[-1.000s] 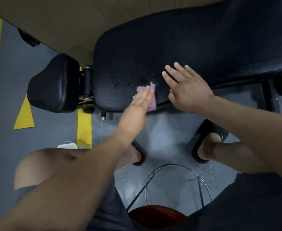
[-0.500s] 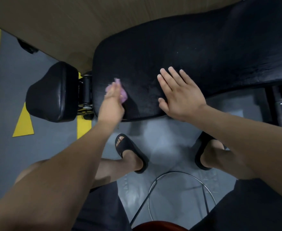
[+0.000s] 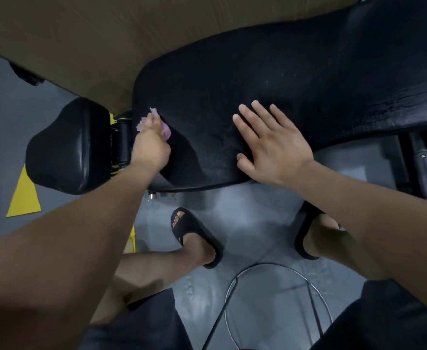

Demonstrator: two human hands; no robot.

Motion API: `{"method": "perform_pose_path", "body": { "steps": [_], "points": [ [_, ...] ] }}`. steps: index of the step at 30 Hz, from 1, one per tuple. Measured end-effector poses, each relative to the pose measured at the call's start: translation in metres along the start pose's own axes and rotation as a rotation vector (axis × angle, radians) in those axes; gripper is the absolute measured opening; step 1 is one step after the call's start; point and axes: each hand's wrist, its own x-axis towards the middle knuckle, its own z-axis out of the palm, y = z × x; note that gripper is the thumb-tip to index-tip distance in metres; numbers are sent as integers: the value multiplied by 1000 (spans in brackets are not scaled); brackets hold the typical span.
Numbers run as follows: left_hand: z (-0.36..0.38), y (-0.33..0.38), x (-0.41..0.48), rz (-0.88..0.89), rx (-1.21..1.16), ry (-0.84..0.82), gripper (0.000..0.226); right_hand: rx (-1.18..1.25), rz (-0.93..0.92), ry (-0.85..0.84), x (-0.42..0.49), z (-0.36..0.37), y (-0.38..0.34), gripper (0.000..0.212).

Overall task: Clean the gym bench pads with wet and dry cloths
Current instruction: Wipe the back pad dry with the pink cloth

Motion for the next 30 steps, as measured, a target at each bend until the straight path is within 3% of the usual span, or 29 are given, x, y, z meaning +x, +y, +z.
{"method": "perform_pose_path", "body": {
  "steps": [2,6,8,12,20,22,27,30],
  "points": [
    [15,19,-20,87,-89,34,86,15,-3,3,2,-1,0,82],
    [23,7,-37,430,-109,-6,71,24,7,6,5,-3,0,83],
    [9,-5,-9,392,-53,-14,77,21,9,16,6,-2,0,84],
    [-1,11,38,149,10,-44,84,27,47,38,8,0,0,86],
    [21,12,-29,595,-33,-37,68,115,274,120,15,0,-13,77],
    [14,9,0,571,-9,-44,71,120,301,119,17,0,-15,75],
    [12,44,51,272,-38,-35,86,101,360,114,21,1,-17,73],
    [27,43,16,469,-62,-5,87,126,431,132,25,0,-21,73]
  ]
}}
